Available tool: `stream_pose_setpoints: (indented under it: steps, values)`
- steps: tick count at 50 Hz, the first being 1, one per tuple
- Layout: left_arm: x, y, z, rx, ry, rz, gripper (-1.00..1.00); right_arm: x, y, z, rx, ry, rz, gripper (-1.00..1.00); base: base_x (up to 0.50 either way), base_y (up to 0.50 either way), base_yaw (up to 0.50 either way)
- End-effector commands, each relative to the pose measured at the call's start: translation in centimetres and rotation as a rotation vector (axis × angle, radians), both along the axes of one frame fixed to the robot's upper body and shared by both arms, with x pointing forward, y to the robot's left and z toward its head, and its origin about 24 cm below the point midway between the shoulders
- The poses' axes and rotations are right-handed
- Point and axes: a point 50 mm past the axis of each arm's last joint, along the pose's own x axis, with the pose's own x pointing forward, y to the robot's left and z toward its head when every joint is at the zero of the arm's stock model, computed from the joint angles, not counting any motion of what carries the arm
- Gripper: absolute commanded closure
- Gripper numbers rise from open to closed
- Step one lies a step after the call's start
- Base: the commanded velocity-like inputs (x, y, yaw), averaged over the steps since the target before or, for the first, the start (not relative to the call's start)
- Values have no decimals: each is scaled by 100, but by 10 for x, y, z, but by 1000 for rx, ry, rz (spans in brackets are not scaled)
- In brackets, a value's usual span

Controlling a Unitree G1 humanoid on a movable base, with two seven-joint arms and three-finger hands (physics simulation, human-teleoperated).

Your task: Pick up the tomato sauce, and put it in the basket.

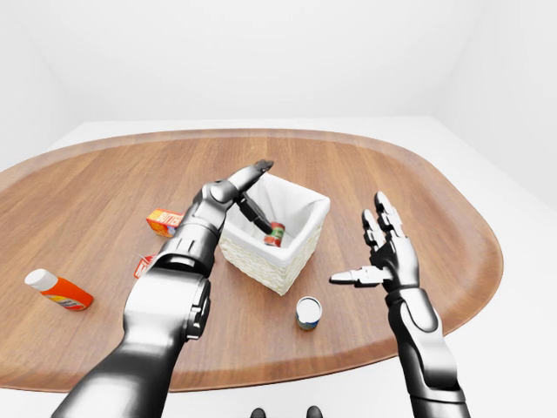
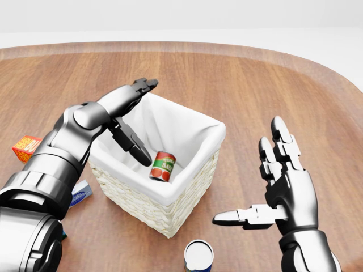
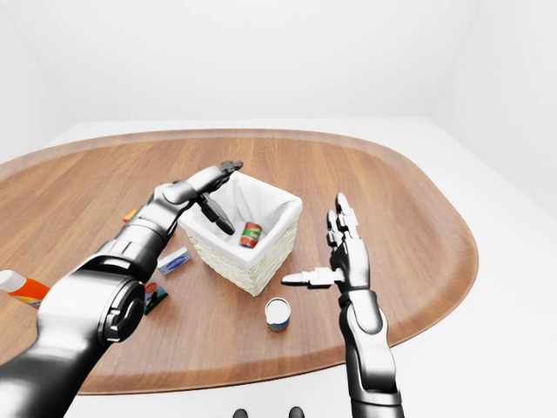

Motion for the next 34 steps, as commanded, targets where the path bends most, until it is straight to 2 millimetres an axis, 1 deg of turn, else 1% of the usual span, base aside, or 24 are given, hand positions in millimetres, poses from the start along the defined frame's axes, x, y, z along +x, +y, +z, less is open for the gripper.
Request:
stream_pose_setpoints:
  steps: [1, 11, 19, 20, 24, 34]
  values:
    - [0, 0, 1, -1, -9, 7, -100, -1, 1, -1, -1, 4, 3, -100, 0, 0, 0]
    - [4, -2, 16, -17, -53, 5, -100, -1, 1, -2, -2, 6, 4, -100, 0, 0, 0]
    - [6, -5, 37, -31, -107, -5, -100, -1, 1, -2, -3, 8, 5, -100, 0, 0, 0]
    - [7, -6, 42, -36, -121, -8, -100, -2, 1, -2, -3, 9, 6, -100, 0, 0, 0]
    - [8, -6, 55, -45, -150, -11, -100, -1, 1, -2, -2, 6, 4, -100, 0, 0, 0]
    - [4, -6, 73, -57, -216, -11, -100, -1, 2, -4, -4, 15, 5, -100, 0, 0, 0]
